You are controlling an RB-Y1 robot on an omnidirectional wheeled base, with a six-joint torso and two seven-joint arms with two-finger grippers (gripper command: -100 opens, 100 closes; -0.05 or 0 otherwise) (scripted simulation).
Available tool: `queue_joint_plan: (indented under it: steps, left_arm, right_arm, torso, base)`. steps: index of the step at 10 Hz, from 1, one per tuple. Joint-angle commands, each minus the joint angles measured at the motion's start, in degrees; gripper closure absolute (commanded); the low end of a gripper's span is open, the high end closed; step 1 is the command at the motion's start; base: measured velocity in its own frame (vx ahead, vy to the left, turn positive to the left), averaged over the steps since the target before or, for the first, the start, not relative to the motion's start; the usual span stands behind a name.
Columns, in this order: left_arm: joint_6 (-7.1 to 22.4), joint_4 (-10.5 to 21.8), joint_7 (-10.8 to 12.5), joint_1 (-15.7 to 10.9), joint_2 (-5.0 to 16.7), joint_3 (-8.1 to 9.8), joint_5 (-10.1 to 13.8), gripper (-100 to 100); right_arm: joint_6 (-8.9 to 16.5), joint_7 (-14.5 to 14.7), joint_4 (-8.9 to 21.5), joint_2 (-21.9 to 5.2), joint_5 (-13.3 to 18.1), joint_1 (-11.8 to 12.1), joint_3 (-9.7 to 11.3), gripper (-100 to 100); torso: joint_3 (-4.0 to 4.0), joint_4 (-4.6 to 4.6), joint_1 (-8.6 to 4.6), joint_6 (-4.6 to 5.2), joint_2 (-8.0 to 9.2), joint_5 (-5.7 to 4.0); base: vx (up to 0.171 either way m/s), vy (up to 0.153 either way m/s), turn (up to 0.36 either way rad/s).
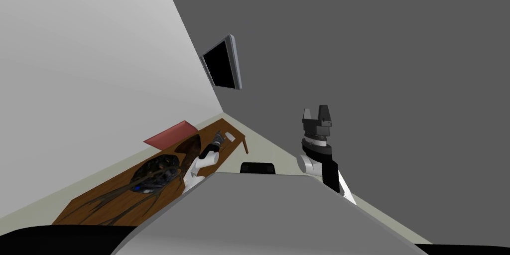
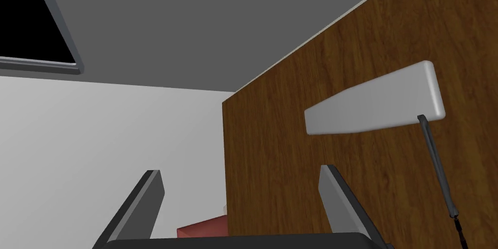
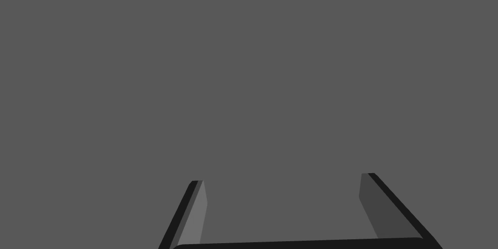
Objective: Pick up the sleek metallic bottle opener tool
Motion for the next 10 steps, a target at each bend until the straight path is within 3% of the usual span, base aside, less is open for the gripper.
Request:
queue_joint_plan:
  steps: [1, 10]
  left_arm:
    - [2.86, 1.93, 0.85, -0.64, 0.00, 0.54, 0.94, -100]
    - [15.00, 8.66, 3.85, -3.69, 0.34, 2.24, 3.82, -100]
  right_arm:
    - [0.00, 0.00, 0.00, 0.00, 0.00, 0.00, 0.00, 0]
    - [0.00, 0.00, 0.00, 0.00, 0.00, 0.00, 0.00, 0]
  torso:
    - [0.00, 0.00, 0.00, 0.00, 0.00, 0.00]
    - [-0.01, 0.00, 0.05, 0.00, -0.02, 0.01]
  base:
    - [0.045, -0.014, 0.044]
    - [0.043, -0.012, 0.031]
